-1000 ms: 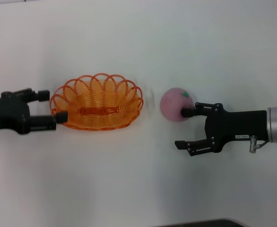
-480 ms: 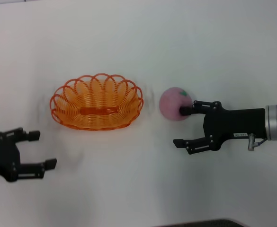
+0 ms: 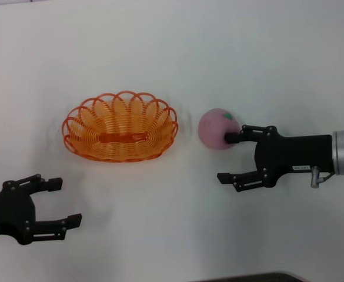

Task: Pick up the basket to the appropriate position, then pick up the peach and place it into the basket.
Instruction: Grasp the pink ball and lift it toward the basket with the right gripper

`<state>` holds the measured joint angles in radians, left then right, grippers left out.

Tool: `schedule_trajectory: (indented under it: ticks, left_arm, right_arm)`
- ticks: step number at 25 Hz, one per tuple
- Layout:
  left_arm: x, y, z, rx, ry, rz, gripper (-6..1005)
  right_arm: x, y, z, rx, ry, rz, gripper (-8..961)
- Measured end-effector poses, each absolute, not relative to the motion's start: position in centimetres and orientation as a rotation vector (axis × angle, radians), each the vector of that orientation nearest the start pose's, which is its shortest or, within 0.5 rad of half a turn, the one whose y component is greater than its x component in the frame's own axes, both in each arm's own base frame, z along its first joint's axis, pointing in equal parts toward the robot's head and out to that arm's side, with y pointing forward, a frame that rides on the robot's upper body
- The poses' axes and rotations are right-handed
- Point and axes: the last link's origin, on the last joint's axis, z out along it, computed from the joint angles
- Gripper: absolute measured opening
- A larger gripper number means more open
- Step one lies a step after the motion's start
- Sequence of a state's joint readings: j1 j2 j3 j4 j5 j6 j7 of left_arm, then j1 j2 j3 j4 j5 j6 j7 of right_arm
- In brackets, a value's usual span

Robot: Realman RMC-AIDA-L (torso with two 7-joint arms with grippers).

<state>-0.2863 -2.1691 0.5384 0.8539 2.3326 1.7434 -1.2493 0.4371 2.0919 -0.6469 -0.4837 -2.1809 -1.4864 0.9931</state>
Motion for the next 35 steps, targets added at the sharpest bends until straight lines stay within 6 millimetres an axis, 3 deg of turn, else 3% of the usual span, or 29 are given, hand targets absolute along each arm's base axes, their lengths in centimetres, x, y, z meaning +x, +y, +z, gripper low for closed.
schedule_trajectory:
  ticks: [9, 14, 22, 29, 35]
  left_arm:
    - [-32.5, 23.3, -0.3, -2.810, -0.696, -0.472, 919]
    - [-32.5, 23.3, -0.3, -2.807, -0.696, -0.472, 920]
    - [-32.6, 23.3, -0.3, -2.803, -0.700, -0.470, 920]
    - [-32.7, 23.3, -0.3, -2.797, -0.712, -0.473, 920]
    - [-32.8, 23.3, -0.3, -2.792, -0.713, -0.474, 919]
  right_arm:
    - [32.4, 27.4, -0.9, -2.726, 0.540, 0.519, 955]
    - [32.4, 27.9, -0.2, -2.708, 0.576, 0.497, 955]
    - [30.1, 30.8, 2.8, -2.657, 0.833, 0.465, 954]
    - [27.5, 33.2, 3.2, -2.733, 0.982, 0.132, 952]
    - [24.4, 34.9, 2.8, -2.823, 0.986, -0.157, 947]
